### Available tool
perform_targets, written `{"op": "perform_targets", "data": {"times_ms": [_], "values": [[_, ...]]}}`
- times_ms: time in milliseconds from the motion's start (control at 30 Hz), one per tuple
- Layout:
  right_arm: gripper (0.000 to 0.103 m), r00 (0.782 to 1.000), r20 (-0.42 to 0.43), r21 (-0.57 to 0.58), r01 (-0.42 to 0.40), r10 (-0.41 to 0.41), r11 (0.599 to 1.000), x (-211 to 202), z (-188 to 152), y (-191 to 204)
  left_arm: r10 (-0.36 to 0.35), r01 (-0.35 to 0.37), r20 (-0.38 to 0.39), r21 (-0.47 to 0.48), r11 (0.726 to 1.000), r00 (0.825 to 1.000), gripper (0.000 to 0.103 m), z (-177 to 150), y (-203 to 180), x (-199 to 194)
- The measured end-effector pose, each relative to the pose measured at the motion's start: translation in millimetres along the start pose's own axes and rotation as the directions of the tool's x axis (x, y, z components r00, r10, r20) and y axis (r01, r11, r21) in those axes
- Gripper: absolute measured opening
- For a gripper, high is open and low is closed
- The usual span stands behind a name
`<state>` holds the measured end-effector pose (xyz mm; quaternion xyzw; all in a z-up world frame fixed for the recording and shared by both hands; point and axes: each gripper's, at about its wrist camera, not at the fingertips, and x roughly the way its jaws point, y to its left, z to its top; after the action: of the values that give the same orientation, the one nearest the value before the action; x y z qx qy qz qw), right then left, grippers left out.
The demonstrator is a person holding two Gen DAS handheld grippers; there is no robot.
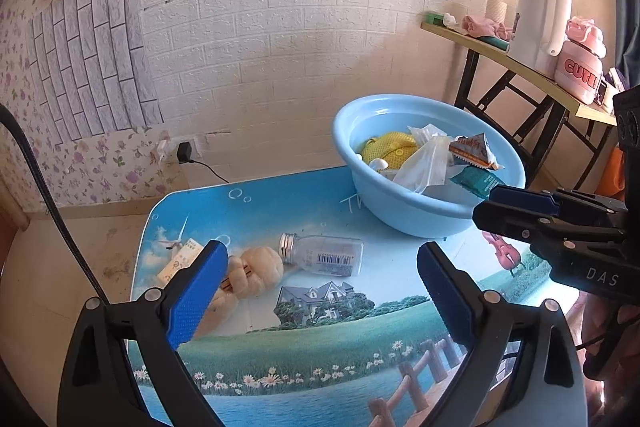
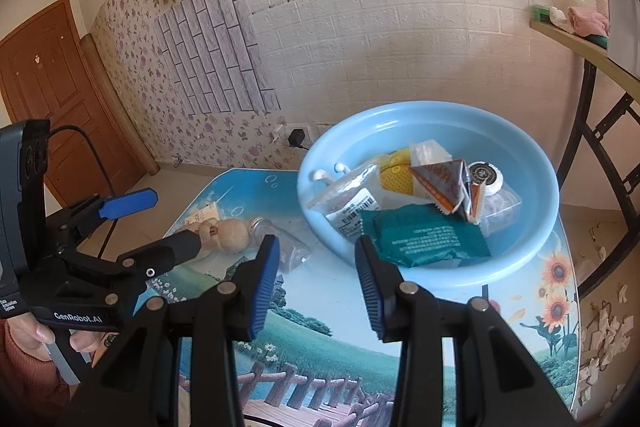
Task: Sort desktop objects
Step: 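Withdraw both grippers from the basin back over the table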
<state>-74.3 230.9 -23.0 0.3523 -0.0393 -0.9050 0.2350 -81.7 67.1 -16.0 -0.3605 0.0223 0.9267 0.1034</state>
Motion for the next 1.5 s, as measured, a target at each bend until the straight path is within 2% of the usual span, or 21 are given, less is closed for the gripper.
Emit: {"op": "perform_targets", "data": {"times_ms": [267, 567, 1067, 1233, 1400, 1500], "values": [[0.039, 0.999, -0.017, -0.028, -0.035, 0.035, 0.999, 2, -6, 20, 0.039, -0.039, -0.015, -0.042, 0.998, 0.999, 0.096, -22, 23, -7], [0.039, 0.995, -0.074, -0.049, -0.071, 0.068, 0.996, 19, -16, 39, 0.085, -0.089, -0.050, -0.098, 0.991, 0.995, 0.096, -46, 52, -6], [0.039, 0.984, -0.175, -0.052, -0.031, 0.022, 0.998, 63, -29, 47, 0.113, -0.127, -0.090, -0.169, 0.977, 0.989, 0.096, -63, 95, 10], [0.067, 0.982, -0.189, -0.047, -0.011, 0.002, 0.999, 80, -27, 45, 0.113, -0.128, -0.101, -0.156, 0.979, 0.988, 0.096, -65, 100, 23], [0.069, 0.978, -0.209, -0.041, 0.020, -0.028, 0.999, 101, -22, 45, 0.106, -0.121, -0.118, -0.132, 0.984, 0.987, 0.096, -64, 104, 43], [0.082, 0.978, -0.206, -0.029, 0.038, -0.043, 0.999, 113, -16, 45, 0.089, -0.105, -0.128, -0.127, 0.986, 0.988, 0.096, -61, 107, 55]]}}
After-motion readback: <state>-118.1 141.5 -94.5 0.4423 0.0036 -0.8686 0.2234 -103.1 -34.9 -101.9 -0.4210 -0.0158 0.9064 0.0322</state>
